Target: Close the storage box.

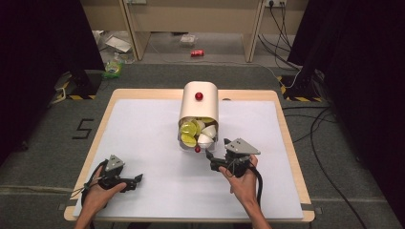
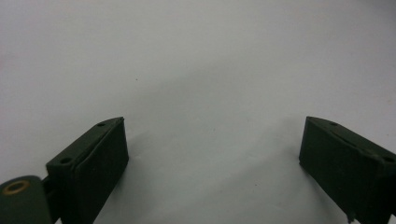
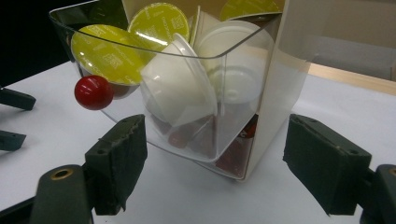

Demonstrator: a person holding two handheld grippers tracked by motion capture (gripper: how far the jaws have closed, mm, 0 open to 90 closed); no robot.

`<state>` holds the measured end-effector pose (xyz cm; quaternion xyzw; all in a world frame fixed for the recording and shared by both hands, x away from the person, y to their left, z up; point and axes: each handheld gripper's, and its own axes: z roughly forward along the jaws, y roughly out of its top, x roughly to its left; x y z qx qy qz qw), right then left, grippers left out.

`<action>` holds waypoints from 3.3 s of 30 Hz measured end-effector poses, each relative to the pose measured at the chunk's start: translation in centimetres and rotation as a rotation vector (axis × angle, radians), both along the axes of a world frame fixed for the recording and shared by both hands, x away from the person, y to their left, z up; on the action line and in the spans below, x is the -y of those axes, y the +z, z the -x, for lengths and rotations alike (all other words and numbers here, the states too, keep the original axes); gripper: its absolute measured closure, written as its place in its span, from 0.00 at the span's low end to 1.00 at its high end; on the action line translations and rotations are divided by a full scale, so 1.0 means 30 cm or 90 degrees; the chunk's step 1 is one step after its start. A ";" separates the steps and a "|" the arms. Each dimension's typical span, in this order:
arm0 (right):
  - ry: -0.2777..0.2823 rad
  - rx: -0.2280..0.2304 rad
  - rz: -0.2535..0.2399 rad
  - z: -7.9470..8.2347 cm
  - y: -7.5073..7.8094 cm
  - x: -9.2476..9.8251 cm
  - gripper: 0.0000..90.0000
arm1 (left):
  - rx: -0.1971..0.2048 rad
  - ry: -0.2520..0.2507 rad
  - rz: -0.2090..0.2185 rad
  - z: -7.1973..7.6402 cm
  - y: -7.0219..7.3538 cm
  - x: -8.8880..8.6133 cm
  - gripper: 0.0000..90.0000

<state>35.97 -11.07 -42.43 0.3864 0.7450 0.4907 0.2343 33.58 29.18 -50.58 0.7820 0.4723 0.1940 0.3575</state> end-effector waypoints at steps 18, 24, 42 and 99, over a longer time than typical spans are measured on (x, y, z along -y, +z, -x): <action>-0.011 -0.004 -0.003 -0.035 0.002 -0.010 0.25 | 0.000 0.000 -0.001 0.000 0.000 0.000 0.08; -0.013 -0.003 -0.004 -0.048 0.001 -0.017 0.25 | 0.000 0.000 0.000 0.000 0.000 0.000 0.08; -0.023 0.007 -0.004 -0.092 0.009 -0.034 0.25 | 0.000 0.001 0.001 0.000 0.000 0.001 0.08; -0.044 0.005 -0.015 -0.111 0.012 0.002 0.29 | -0.001 -0.001 -0.001 0.000 0.000 0.000 0.08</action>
